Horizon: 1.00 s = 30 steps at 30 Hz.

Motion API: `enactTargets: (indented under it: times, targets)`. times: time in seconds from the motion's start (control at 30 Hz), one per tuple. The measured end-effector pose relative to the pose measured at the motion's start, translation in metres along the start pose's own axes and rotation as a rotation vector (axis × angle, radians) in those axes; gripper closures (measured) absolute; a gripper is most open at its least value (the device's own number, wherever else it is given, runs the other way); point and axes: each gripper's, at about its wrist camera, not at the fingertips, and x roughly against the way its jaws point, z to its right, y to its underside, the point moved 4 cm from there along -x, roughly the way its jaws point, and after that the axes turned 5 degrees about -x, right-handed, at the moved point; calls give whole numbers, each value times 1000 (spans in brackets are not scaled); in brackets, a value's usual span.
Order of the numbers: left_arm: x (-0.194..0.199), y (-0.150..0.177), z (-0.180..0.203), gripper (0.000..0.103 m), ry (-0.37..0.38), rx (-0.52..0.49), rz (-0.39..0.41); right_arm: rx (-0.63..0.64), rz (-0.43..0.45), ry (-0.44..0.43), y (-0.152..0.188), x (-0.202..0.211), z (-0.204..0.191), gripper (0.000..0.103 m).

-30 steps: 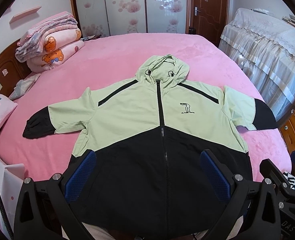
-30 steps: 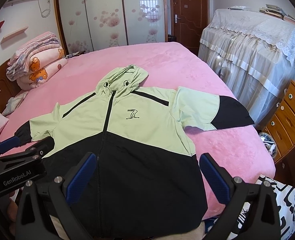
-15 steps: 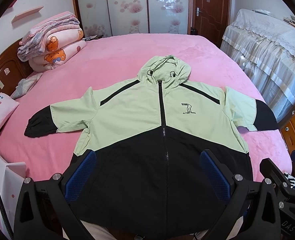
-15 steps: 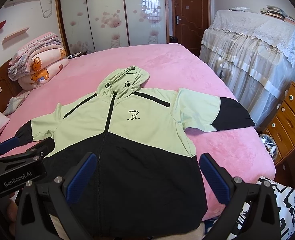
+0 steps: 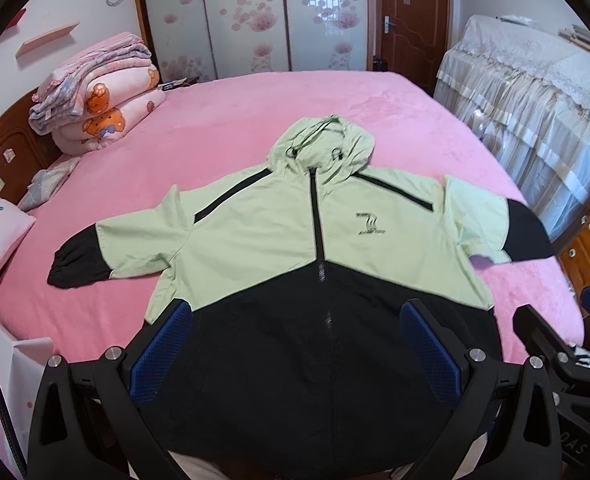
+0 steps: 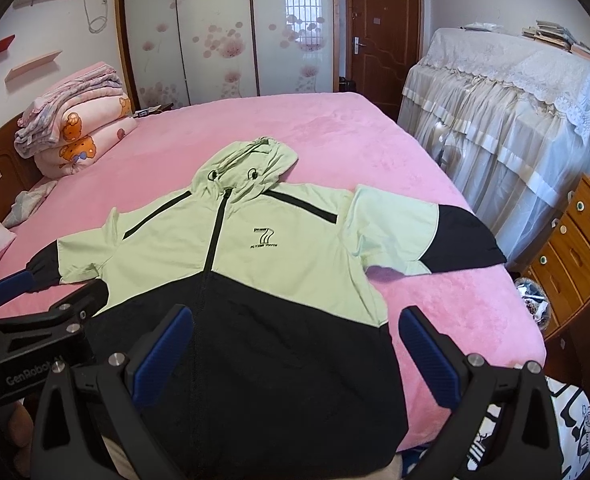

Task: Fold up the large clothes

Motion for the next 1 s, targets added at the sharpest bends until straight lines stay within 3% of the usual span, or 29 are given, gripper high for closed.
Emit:
enactTargets:
  times: [0.47, 1.0]
  targets:
    - [10, -59, -4, 0, 27, 6, 98, 44, 156, 65, -60, 25, 11, 0]
    - [24, -88, 4, 0, 40, -53, 163, 36, 275, 73, -109, 45, 35, 0]
